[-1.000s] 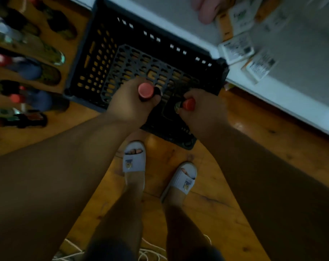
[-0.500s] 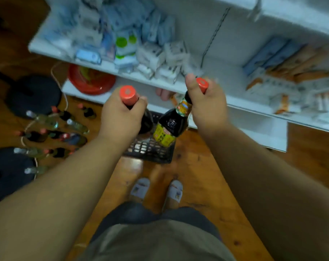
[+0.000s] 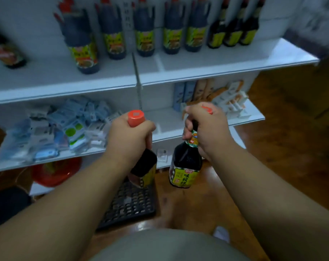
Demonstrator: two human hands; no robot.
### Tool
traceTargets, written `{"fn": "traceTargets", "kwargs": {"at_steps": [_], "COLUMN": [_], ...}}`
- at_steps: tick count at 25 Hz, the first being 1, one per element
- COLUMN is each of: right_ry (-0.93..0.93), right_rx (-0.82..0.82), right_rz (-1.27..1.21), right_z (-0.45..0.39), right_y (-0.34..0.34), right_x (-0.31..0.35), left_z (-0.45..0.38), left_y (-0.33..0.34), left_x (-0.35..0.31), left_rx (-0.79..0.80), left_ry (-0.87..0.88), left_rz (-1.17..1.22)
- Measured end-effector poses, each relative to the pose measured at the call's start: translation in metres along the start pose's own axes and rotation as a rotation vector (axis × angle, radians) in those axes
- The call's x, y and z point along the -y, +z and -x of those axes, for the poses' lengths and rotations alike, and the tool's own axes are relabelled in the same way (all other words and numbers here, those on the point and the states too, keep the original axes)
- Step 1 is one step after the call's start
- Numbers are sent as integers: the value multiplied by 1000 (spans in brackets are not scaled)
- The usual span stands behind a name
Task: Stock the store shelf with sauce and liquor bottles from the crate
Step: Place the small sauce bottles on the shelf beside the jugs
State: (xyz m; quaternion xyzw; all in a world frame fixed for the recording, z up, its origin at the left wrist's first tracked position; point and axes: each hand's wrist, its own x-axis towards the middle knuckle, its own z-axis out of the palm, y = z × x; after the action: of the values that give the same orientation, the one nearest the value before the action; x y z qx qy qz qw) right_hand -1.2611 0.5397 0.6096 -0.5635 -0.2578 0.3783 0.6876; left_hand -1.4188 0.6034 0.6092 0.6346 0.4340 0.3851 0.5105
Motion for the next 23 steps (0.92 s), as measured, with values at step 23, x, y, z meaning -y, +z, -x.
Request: {"fn": "traceTargets", "kwargs": {"at_steps": [23], "right_ry": [-129], "right_rx": [-43], "right_rz": [169], "right_z": [-295], "right_y": [-369], "right_x": [180], "left_z": [-204], "left_y": [467], "left_x": [-128], "left_rx": [256], "left_ry": [126], "left_rz": [79]}}
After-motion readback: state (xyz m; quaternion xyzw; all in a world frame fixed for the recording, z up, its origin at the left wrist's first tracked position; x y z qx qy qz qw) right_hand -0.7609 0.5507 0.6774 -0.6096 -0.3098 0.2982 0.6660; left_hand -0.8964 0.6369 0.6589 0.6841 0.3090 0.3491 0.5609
